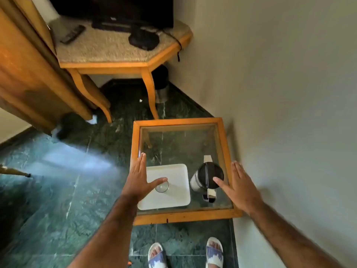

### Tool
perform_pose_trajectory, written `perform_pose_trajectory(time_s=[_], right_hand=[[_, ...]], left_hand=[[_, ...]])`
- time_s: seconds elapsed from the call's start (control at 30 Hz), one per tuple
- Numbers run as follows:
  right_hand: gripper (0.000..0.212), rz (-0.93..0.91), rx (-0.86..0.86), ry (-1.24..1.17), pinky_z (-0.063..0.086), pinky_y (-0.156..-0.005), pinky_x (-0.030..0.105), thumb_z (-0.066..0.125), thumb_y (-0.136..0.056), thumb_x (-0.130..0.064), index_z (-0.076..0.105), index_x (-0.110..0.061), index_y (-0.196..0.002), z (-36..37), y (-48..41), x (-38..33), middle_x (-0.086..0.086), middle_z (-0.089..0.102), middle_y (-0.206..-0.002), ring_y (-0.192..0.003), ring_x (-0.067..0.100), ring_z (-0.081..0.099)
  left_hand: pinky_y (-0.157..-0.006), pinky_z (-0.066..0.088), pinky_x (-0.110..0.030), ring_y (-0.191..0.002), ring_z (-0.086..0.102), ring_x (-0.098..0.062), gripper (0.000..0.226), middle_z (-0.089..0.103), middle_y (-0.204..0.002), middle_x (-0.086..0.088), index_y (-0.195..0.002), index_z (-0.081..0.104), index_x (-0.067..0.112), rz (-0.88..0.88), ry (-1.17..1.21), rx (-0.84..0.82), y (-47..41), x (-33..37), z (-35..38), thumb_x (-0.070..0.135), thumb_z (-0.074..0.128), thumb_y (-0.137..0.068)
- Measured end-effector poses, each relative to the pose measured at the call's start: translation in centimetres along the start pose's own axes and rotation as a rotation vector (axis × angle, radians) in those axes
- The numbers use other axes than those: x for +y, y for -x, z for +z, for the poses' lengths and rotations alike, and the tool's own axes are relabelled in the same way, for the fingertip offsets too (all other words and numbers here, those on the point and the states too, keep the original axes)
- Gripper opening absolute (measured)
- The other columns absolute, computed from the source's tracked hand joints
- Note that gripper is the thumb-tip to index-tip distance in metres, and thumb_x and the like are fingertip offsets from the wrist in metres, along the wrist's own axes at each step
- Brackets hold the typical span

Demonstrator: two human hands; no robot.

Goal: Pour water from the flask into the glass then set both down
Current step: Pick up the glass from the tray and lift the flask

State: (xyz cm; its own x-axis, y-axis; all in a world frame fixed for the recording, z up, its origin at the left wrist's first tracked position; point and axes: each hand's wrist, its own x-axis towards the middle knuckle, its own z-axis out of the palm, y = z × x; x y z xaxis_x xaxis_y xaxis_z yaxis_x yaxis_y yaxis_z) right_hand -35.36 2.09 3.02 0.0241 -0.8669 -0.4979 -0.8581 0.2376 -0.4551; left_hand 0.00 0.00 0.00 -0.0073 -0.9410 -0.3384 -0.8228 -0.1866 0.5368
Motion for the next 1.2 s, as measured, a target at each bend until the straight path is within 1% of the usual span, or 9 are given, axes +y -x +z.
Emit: perform_pose_trajectory(time_s=[0.13, 0.27, 0.33, 0.4, 0.6, 0.87, 0.97, 1.1, 1.2], right_hand=[[0.126, 0.157, -0.044, -0.475, 0.028, -0.125, 0.059, 0.042, -0.063, -0.108, 0.032, -0.033, -0.165, 4.9, 0.0, 2.1, 0.0, 0.034, -0.174, -0.156, 0.026, 0.035], [0.088, 0.267, -0.017, -0.829, 0.039, -0.109, 0.04, 0.054, -0.049, -0.107, 0.071, -0.052, -0.115, 9.1, -0.2, 2.3, -0.024, 0.074, -0.124, -0.121, 0.008, 0.061], [0.072, 0.245, 0.003, -0.919, 0.041, -0.104, 0.036, 0.059, -0.053, -0.104, 0.08, -0.052, -0.098, 10.5, -0.3, 2.4, -0.032, 0.079, -0.105, -0.109, -0.003, 0.066], [0.07, 0.182, 0.038, -0.97, 0.041, -0.108, 0.041, 0.06, -0.065, -0.098, 0.083, -0.04, -0.098, 12.1, -0.2, 2.7, -0.018, 0.083, -0.109, -0.113, 0.004, 0.071], [0.055, 0.08, 0.285, -1.112, 0.044, -0.111, 0.055, 0.064, -0.093, -0.071, 0.083, -0.02, -0.099, 15.5, 0.0, 4.1, 0.007, 0.083, -0.104, -0.114, 0.028, 0.074], [0.035, -0.017, 0.49, -1.347, 0.036, -0.084, 0.055, 0.057, -0.1, -0.053, 0.067, -0.029, -0.077, 15.2, -1.1, 3.5, -0.012, 0.055, -0.071, -0.074, 0.021, 0.043], [0.036, -0.041, 0.506, -1.415, 0.036, -0.076, 0.039, 0.055, -0.101, -0.044, 0.056, -0.032, -0.067, 13.6, -2.8, 5.0, -0.016, 0.048, -0.068, -0.067, 0.016, 0.039], [0.042, 0.081, 0.533, -0.926, 0.045, -0.075, 0.054, 0.046, -0.106, -0.062, 0.064, -0.041, -0.075, 11.4, -4.3, 7.2, -0.023, 0.057, -0.07, -0.064, 0.007, 0.048], [0.037, 0.055, 0.488, -0.987, 0.051, -0.081, 0.04, 0.052, -0.103, -0.063, 0.072, -0.044, -0.079, 8.6, -4.4, 6.7, -0.021, 0.058, -0.078, -0.074, -0.003, 0.052]], left_hand=[[-0.13, 0.017, -0.045, -0.16, 0.016, -0.025, 0.139, 0.015, -0.175, -0.005, -0.167, 0.011, 0.014, -0.083, -0.002, 0.044, -1.1, -3.1, 5.1, 0.089, 0.066, -0.064], [-0.127, 0.028, -0.048, -0.156, 0.027, -0.027, 0.137, 0.029, -0.17, -0.008, -0.163, 0.023, 0.011, -0.117, 0.087, -0.017, -1.8, -5.4, 9.6, 0.066, 0.091, -0.058], [-0.128, 0.024, -0.041, -0.158, 0.025, -0.026, 0.139, 0.025, -0.172, -0.007, -0.166, 0.017, 0.012, -0.195, 0.145, -0.05, -2.0, -6.1, 11.6, 0.055, 0.096, -0.059], [-0.123, 0.028, -0.037, -0.155, 0.032, -0.025, 0.134, 0.03, -0.171, -0.005, -0.166, 0.02, 0.014, -0.251, 0.203, -0.06, -2.0, -7.0, 13.7, 0.047, 0.098, -0.061], [-0.11, 0.052, -0.041, -0.128, 0.062, -0.023, 0.085, 0.066, -0.137, 0.003, -0.142, 0.054, 0.024, -0.307, 0.421, 0.096, -2.7, -8.1, 17.5, 0.025, 0.097, -0.07], [-0.106, 0.056, -0.033, -0.118, 0.065, -0.008, 0.069, 0.07, -0.125, 0.011, -0.132, 0.061, 0.026, -0.267, 0.545, 0.208, -3.4, -8.0, 18.3, 0.019, 0.095, -0.072], [-0.105, 0.057, -0.033, -0.118, 0.065, -0.002, 0.068, 0.07, -0.125, 0.016, -0.13, 0.062, 0.029, -0.25, 0.578, 0.229, -3.5, -7.7, 17.4, 0.019, 0.095, -0.071], [-0.106, 0.056, -0.041, -0.122, 0.064, -0.011, 0.07, 0.069, -0.128, 0.012, -0.131, 0.06, 0.029, -0.183, 0.558, 0.261, -3.5, -6.2, 15.1, 0.02, 0.095, -0.072], [-0.101, 0.057, -0.034, -0.12, 0.065, -0.012, 0.07, 0.07, -0.125, 0.008, -0.13, 0.058, 0.027, -0.119, 0.514, 0.325, -2.8, -4.9, 13.2, 0.026, 0.096, -0.071]])
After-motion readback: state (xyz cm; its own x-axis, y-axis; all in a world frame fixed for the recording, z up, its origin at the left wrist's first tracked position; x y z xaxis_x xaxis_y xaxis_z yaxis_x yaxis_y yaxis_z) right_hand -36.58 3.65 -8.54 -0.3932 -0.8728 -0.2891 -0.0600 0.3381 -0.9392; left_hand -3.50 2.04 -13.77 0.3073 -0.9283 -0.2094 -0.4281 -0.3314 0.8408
